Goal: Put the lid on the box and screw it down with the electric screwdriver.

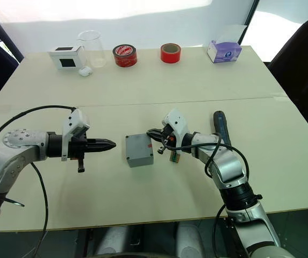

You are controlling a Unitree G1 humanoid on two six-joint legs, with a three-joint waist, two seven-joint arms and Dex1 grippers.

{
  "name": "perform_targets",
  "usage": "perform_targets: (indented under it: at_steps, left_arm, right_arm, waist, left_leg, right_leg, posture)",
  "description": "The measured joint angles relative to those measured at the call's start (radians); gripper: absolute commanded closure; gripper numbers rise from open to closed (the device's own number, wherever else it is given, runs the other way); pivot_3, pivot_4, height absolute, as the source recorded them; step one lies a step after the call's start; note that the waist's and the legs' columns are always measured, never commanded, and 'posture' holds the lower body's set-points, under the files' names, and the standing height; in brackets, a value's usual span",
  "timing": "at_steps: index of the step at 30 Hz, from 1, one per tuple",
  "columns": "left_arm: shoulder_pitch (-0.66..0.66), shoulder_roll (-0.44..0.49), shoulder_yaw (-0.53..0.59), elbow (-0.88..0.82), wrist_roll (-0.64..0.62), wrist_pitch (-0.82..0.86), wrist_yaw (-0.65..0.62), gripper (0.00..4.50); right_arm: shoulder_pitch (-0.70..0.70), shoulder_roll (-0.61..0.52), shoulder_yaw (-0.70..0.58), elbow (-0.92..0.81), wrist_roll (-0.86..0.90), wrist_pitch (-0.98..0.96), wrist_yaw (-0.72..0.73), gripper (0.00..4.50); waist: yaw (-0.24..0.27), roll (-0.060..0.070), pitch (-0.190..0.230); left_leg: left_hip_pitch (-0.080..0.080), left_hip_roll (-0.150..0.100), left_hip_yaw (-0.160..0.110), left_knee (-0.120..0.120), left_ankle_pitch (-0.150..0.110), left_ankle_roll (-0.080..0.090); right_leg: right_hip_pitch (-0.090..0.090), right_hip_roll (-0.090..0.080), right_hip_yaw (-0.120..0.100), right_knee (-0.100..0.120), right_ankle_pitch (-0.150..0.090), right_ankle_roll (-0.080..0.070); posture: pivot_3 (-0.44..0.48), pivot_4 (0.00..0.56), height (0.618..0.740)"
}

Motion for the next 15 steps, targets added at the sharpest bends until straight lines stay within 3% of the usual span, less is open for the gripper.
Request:
perform_targets:
  at_steps: [2, 4, 11, 15]
  left_arm:
    - [0.0, 0.0, 0.0, 0.0, 0.0, 0.0, 0.001, 4.5]
    - [-0.001, 0.0, 0.0, 0.0, -0.001, 0.0, 0.001, 4.5]
    - [-0.032, -0.003, 0.0, 0.0, -0.005, 0.0, -0.003, 4.5]
    - [-0.088, -0.012, -0.015, -0.003, -0.021, -0.002, -0.03, 4.5]
  right_arm:
    - [0.0, -0.001, 0.002, 0.0, -0.001, 0.0, 0.0, 3.54]
    - [0.0, -0.004, 0.002, 0.0, -0.001, 0.001, 0.0, 2.58]
    - [0.001, -0.048, -0.016, -0.026, 0.017, 0.045, 0.001, 0.13]
    - [-0.039, -0.176, -0.171, -0.092, 0.105, 0.29, -0.029, 0.13]
  waist:
    - [0.0, 0.0, 0.0]
    - [0.0, 0.0, 0.0]
    - [0.002, 0.0, 0.0]
    - [0.012, 0.0, 0.0]
  left_leg:
    - [0.0, 0.0, 0.0, 0.0, 0.0, 0.0]
    - [0.0, 0.0, 0.0, 0.0, 0.0, 0.0]
    - [0.0, 0.0, 0.0, 0.0, 0.0, 0.0]
    - [0.0, 0.001, 0.0, 0.0, 0.0, 0.0]
  right_leg:
    - [0.0, 0.0, 0.0, 0.0, 0.0, 0.0]
    - [0.0, 0.0, 0.0, 0.0, 0.0, 0.0]
    - [0.0, 0.0, 0.0, 0.0, 0.0, 0.0]
    - [0.0, -0.001, 0.0, 0.0, 0.0, 0.0]
  posture:
    - [0.0, 0.15, 0.74]
    - [0.0, 0.15, 0.74]
    - [0.0, 0.15, 0.74]
    - [0.0, 0.15, 0.74]
